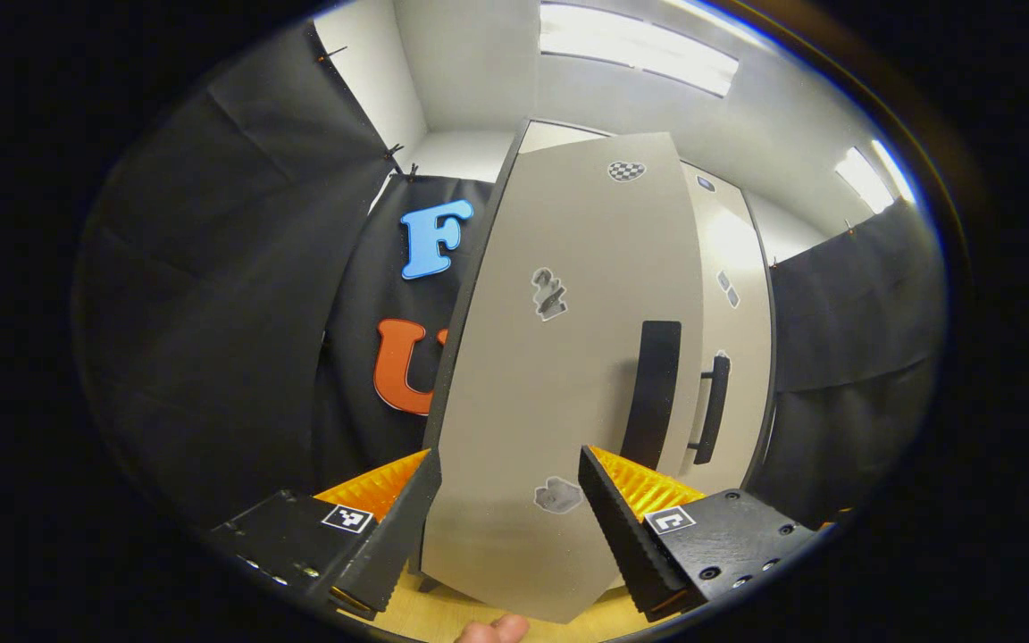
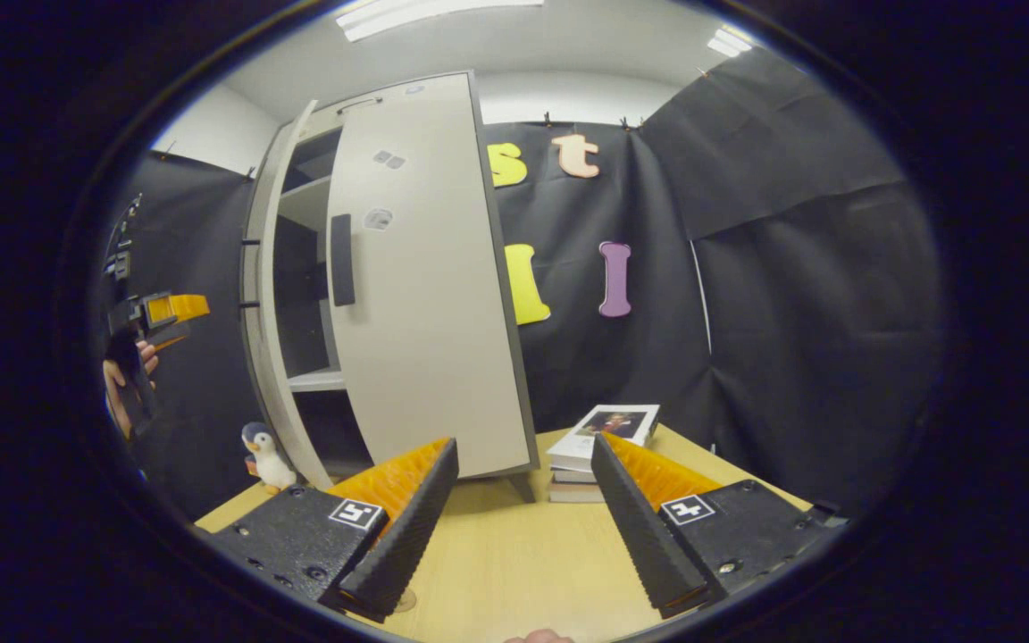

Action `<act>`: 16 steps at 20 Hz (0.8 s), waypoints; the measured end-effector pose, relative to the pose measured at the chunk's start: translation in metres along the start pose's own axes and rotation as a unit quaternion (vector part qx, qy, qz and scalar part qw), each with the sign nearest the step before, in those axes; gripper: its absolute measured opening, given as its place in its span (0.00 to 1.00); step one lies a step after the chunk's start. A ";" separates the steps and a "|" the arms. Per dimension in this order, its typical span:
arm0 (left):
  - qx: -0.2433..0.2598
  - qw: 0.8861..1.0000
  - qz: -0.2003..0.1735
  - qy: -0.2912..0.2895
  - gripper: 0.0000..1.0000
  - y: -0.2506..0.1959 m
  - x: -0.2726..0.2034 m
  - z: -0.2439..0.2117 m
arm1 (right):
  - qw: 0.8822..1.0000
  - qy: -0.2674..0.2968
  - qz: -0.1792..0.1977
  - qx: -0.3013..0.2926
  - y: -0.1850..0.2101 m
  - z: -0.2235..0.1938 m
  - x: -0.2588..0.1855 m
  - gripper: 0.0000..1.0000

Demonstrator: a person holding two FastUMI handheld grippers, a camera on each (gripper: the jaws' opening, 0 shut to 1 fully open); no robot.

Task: Grasp the bottle in the cabinet with the left hand and place it on the coaster, then close the right door with the right hand and the left door with the left hand.

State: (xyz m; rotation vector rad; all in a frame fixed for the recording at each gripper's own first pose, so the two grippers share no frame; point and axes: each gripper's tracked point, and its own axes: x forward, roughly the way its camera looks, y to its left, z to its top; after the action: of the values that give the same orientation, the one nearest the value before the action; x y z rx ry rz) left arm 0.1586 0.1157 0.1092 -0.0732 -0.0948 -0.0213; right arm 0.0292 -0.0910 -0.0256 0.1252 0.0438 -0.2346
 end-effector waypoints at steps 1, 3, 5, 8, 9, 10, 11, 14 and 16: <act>0.001 1.000 0.000 0.000 0.99 -0.002 -0.002 0.000 | 1.000 0.000 0.003 0.001 0.002 0.000 0.001 0.94; 0.005 1.000 0.004 0.002 1.00 -0.004 -0.011 -0.002 | 1.000 0.002 0.012 0.004 0.007 -0.002 0.001 0.98; 0.008 1.000 0.009 -0.004 1.00 -0.006 -0.020 -0.006 | 1.000 0.006 0.023 0.004 0.015 -0.002 0.002 0.98; 0.027 0.999 0.024 -0.005 1.00 -0.009 -0.035 -0.019 | 0.999 0.002 0.044 -0.001 0.030 0.001 0.003 0.98; 0.036 0.999 0.030 -0.003 1.00 -0.011 -0.041 -0.027 | 0.999 0.000 0.051 -0.006 0.034 0.003 0.003 0.94; 0.042 0.999 0.035 0.003 1.00 -0.016 -0.049 -0.037 | 0.998 0.000 0.057 -0.010 0.038 0.004 0.003 0.94; 0.045 0.998 0.037 0.013 1.00 -0.022 -0.058 -0.048 | 0.998 0.000 0.062 -0.014 0.042 0.005 0.003 0.94; 0.038 0.998 0.037 0.035 0.99 -0.041 -0.079 -0.082 | 0.997 -0.004 0.078 -0.015 0.052 0.012 0.001 0.98; 0.034 0.998 0.040 0.041 0.99 -0.050 -0.090 -0.096 | 0.996 -0.013 0.084 -0.025 0.055 0.020 0.001 0.94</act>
State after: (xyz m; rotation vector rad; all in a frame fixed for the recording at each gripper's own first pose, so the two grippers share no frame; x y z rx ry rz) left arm 0.0769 0.0601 0.0084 -0.0084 -0.0106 0.0591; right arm 0.0440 -0.0407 0.0006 0.0747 0.0135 -0.0667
